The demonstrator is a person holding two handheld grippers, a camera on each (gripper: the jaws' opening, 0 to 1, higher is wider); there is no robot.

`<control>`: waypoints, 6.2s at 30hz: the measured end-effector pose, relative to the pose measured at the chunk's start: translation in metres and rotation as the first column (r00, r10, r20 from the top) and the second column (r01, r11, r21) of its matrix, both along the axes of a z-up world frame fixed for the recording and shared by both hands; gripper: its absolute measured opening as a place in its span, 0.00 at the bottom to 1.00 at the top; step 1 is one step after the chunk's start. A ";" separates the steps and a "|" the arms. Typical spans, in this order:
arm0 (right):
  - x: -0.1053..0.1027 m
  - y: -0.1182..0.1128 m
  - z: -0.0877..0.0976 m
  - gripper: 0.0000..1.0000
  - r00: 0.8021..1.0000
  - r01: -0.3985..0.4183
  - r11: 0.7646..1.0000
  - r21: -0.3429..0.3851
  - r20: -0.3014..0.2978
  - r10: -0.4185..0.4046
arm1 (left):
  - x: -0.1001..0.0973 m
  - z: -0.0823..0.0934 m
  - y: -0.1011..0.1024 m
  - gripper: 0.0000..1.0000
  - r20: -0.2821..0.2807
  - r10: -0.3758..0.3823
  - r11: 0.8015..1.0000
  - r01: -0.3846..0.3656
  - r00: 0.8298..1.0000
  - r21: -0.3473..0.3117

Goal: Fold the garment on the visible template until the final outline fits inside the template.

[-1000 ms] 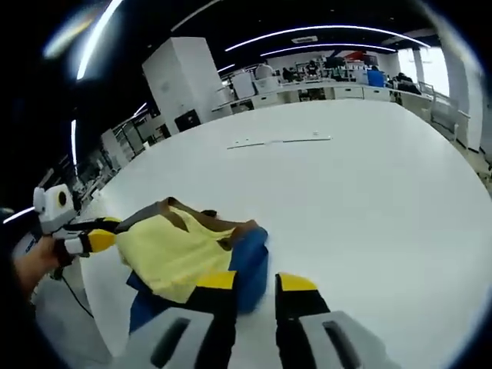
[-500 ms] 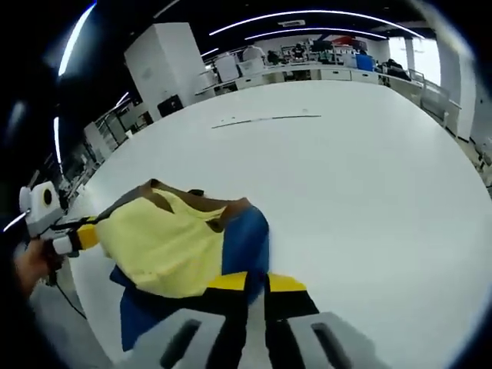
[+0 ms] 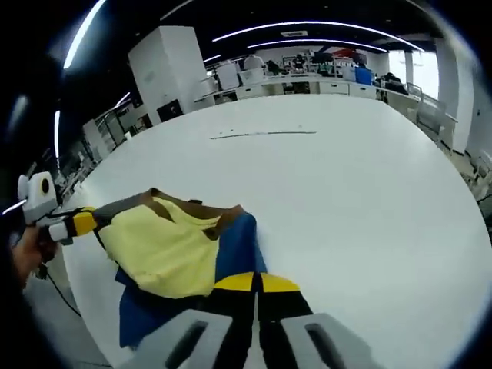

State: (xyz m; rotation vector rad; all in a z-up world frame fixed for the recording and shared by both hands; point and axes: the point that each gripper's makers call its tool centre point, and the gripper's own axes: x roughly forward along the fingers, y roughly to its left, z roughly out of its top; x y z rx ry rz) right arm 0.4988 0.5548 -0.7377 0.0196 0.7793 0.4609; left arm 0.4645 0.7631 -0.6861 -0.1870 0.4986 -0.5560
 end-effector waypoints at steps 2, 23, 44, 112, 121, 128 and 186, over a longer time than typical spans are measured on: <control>0.003 -0.001 0.011 0.00 1.000 -0.004 1.000 0.004 0.026 0.003 | 0.002 0.006 0.000 0.00 0.013 -0.001 1.000 0.001 1.000 0.002; 0.059 -0.012 0.102 0.00 0.970 -0.046 0.999 0.003 0.240 0.044 | 0.047 0.089 0.032 0.00 0.231 0.046 0.995 -0.064 0.972 0.071; 0.149 -0.018 0.095 0.00 0.970 0.057 0.994 0.097 0.229 -0.078 | 0.153 0.072 0.044 0.00 0.184 0.143 0.984 -0.159 0.973 0.078; 0.125 0.007 0.018 0.89 0.994 -0.103 0.995 -0.017 0.028 0.104 | 0.151 -0.011 0.064 0.68 0.069 0.095 0.958 -0.110 0.993 0.265; 0.063 0.033 0.024 0.91 0.966 -0.260 0.966 -0.001 0.001 0.260 | 0.112 -0.021 0.062 0.72 0.062 0.072 0.961 -0.086 0.995 0.264; 0.016 0.050 0.017 0.91 0.940 -0.338 0.941 0.028 -0.031 0.339 | 0.088 -0.026 0.055 0.70 0.052 0.030 0.960 -0.043 0.998 0.276; -0.080 0.090 -0.028 0.00 0.871 -0.469 0.866 -0.175 0.072 0.487 | 0.052 -0.067 0.033 0.00 -0.041 0.043 0.974 -0.033 0.998 0.225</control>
